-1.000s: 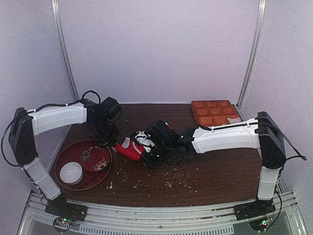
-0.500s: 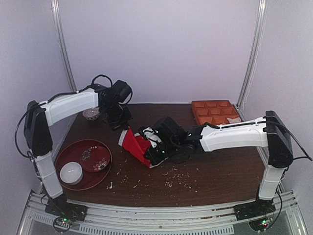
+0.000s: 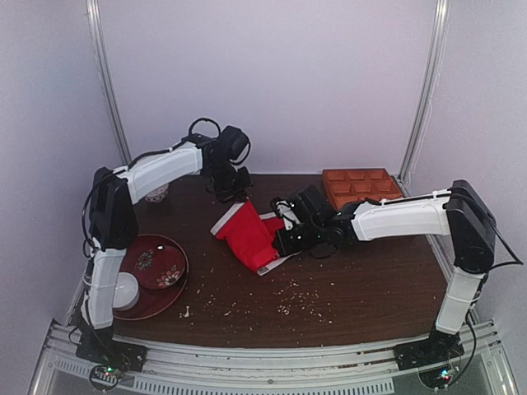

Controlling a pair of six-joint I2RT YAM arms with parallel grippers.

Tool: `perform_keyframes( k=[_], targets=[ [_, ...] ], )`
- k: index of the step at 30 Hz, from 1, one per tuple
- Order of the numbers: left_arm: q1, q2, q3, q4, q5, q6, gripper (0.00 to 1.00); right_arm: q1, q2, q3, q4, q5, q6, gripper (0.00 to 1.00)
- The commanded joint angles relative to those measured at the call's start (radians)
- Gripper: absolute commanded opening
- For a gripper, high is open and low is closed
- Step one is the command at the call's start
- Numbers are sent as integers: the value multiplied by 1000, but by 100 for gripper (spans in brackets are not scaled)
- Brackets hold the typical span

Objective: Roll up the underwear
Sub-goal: Fold the underwear at the center of the board.

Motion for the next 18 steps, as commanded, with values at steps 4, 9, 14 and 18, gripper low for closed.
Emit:
perform_keyframes(
  k=[4,9,14,18],
  targets=[
    [0,134,170,57,59,43,0,-60,-15,-13,17,-2,23,0],
    [2,142,107,227,127,66,0,-81,-10,-18,15,35,32,0],
    [2,161,92,358,193,85,0,-91,-14,-24,5,74,46,0],
    [2,179,99,430,233,102,0,-102,-15,-34,-8,107,55,0]
  ],
)
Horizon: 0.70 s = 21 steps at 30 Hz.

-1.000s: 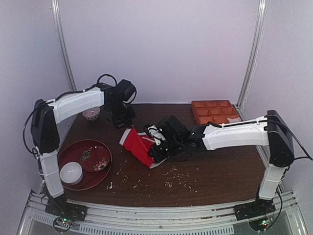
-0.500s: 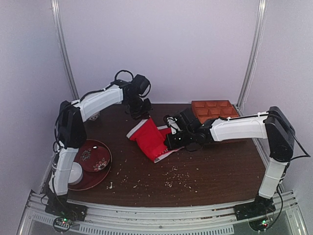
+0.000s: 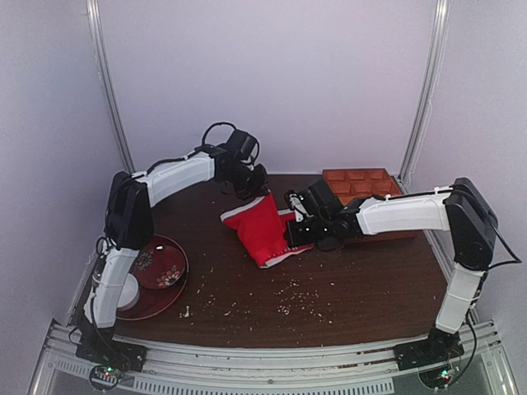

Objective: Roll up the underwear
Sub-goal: Fold the underwear at the center of the board.

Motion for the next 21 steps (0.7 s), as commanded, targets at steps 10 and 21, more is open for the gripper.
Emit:
perform_keyframes(
  k=[10,21],
  targets=[
    [2,95,19,278,152,43,0,-66,-6,-32,-31,74,30,0],
    [3,160,11,414,206,19,0,-71,5,-73,-8,69,54,0]
  ],
)
